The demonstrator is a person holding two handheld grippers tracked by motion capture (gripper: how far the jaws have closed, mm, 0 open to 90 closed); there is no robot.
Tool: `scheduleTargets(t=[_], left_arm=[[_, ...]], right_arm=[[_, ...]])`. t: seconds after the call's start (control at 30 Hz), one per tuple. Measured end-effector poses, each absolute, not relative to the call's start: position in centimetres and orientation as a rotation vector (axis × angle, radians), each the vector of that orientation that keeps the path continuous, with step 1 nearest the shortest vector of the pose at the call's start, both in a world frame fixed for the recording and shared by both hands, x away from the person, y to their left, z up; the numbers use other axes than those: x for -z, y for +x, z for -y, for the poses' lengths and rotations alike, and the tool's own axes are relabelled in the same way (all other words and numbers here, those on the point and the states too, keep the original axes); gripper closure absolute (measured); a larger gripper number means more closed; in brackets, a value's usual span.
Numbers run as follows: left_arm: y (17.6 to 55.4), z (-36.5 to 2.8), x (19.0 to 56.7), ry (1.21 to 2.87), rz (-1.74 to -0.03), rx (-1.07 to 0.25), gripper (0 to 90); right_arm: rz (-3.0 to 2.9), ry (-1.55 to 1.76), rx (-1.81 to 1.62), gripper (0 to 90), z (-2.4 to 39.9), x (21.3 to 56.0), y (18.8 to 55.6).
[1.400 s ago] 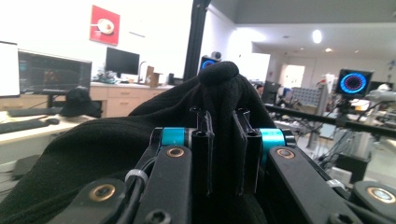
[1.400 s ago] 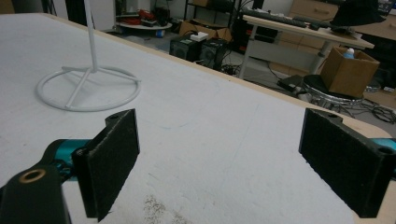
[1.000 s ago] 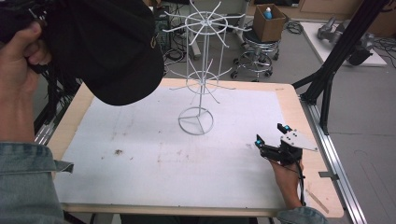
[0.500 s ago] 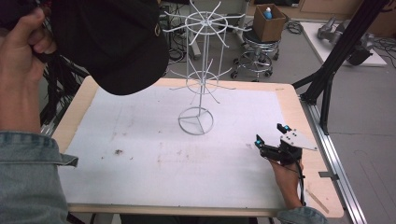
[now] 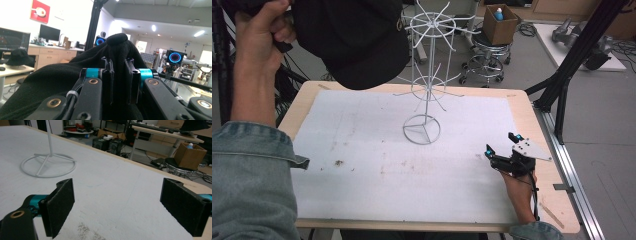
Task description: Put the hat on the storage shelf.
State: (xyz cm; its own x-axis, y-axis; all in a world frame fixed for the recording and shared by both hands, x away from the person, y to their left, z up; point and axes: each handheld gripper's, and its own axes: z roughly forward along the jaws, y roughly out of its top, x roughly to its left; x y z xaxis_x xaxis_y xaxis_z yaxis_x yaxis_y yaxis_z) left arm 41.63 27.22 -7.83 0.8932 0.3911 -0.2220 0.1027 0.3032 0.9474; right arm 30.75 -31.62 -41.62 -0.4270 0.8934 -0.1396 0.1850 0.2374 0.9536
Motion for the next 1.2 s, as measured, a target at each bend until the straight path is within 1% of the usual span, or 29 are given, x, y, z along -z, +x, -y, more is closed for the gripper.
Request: scheduleTargets(t=[0.1,0.43,0.67,0.77,0.87,1.2], left_arm=[[42.8,-26.9,8.6,1.276,-0.481,-0.180,79.4],[44.2,-26.5,10.0,1.295,-0.513,-0.131,78.9],[44.1,-26.1,10.2,1.356,-0.534,-0.159,78.3],[43.9,-25.8,10.3,1.407,-0.547,-0.184,77.8],[44.0,-25.7,10.6,1.440,-0.560,-0.182,77.5],[44.2,-26.4,12.7,1.428,-0.567,-0.177,75.8]], right_arm=[[-1.786,1.001,-1.233,11.6,31.6,41.6,30.8],[-1.787,0.999,-1.228,11.6,31.6,41.7,30.8],[-1.791,0.999,-1.227,11.6,31.6,41.7,30.8],[-1.792,0.999,-1.226,11.6,31.5,41.7,30.9],[-1.795,0.996,-1.223,11.6,31.5,41.7,30.9],[-1.800,1.000,-1.221,11.6,31.5,41.8,30.9]])
